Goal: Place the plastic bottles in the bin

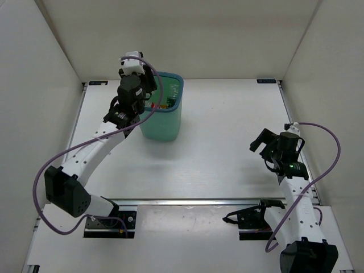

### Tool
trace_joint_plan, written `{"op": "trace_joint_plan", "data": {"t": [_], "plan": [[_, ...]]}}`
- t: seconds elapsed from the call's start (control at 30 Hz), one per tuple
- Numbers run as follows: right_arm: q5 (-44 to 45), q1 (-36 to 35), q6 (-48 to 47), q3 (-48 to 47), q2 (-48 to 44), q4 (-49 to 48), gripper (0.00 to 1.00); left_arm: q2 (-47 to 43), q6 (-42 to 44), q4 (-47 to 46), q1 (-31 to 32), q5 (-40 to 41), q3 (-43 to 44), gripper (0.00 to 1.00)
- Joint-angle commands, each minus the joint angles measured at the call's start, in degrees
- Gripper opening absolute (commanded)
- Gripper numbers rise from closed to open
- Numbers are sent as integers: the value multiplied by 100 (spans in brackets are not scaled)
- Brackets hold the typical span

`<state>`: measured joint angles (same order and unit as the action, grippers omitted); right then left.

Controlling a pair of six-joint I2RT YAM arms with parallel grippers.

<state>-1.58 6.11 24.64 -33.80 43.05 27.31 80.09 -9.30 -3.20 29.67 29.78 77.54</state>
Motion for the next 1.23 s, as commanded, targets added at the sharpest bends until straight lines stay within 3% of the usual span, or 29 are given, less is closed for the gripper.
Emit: {"op": "trace_joint_plan", "data": {"t": [0.0,0.03,0.07,0.17,0.27,0.4,0.5,0.6,0.7,0.77,0.93,1.2], "plan": [[-52,110,-12,-91,98,-157,99,50,-352,239,-198,-287,-239,64],[-61,119,-30,-118,212,-156,99,67,-336,311,-216,-219,-257,90],[-61,119,-73,-179,222,-138,99,76,-310,320,-190,-149,-248,98],[26,-4,-56,-267,310,-59,99,-195,-213,320,-119,-33,-275,99],[141,-83,-196,-390,397,98,99,-371,-352,1302,-128,-226,225,99],[19,-22,-591,-715,800,599,99,-731,-1106,3469,-330,-770,552,99],[-35,180,-585,-873,1143,1239,99,-1624,-1809,4343,-330,-920,-620,98],[150,137,-671,-987,1347,1566,99,-2836,-2398,5257,-1162,-1124,-1703,99],[71,101,-759,-1128,1373,1628,99,-3928,-2804,5987,-1481,-1247,-2242,99],[-165,-30,-724,-1199,1347,1646,99,-4307,-3103,6479,-1325,-1081,-2443,99],[-159,-347,-803,-1138,1312,1505,99,-4669,-3876,6499,-735,-957,-3156,99],[-176,-505,-795,-1049,1005,1488,99,-4995,-4009,6710,-744,-781,-3219,99]]}}
